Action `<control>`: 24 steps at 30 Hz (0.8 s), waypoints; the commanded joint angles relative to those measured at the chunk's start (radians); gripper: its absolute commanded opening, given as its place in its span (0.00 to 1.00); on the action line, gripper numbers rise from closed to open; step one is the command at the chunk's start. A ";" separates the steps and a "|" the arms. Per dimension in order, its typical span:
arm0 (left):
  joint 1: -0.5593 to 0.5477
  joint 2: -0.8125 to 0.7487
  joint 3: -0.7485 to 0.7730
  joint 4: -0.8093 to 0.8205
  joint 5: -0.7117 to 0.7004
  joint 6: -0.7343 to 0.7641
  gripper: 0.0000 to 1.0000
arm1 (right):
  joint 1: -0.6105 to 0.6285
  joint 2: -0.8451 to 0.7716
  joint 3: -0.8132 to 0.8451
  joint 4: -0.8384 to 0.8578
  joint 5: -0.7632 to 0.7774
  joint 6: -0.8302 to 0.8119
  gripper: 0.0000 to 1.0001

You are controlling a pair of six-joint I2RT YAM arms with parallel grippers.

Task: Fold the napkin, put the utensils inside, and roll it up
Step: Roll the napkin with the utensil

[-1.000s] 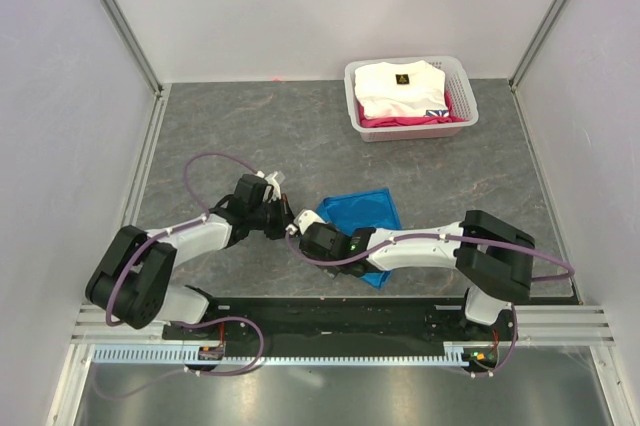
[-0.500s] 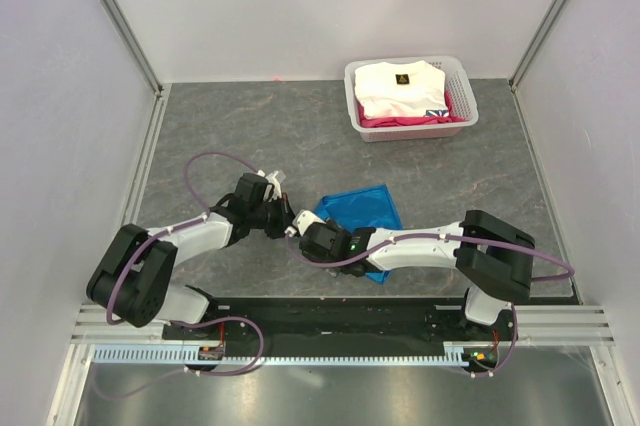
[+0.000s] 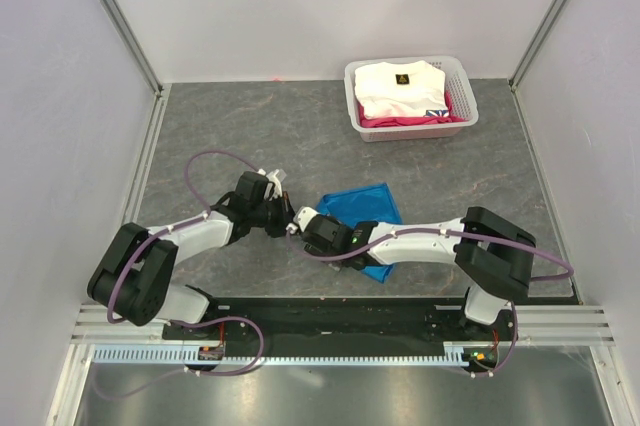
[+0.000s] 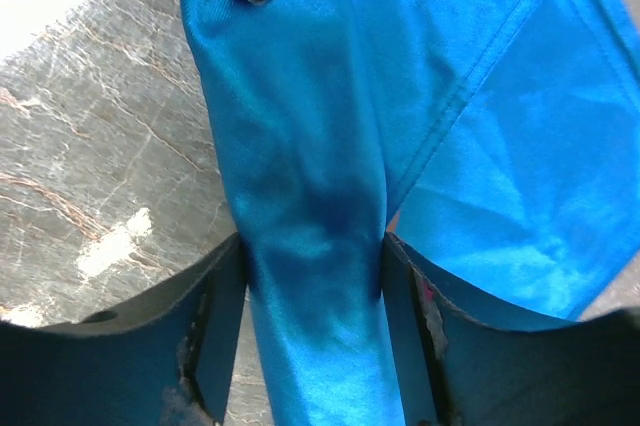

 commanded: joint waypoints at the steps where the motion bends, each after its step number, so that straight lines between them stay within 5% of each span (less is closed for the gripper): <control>1: 0.000 0.013 0.038 0.001 0.034 0.008 0.02 | -0.040 0.020 0.015 0.013 -0.116 -0.031 0.56; 8: -0.001 0.018 0.048 0.008 0.044 0.019 0.04 | -0.093 0.020 -0.012 0.006 -0.341 -0.011 0.33; 15: 0.015 -0.101 0.052 -0.018 -0.059 0.055 0.56 | -0.159 0.022 -0.018 -0.036 -0.561 0.041 0.23; 24: 0.017 -0.310 -0.095 0.006 -0.095 0.111 0.73 | -0.279 0.014 0.004 -0.033 -0.913 0.061 0.20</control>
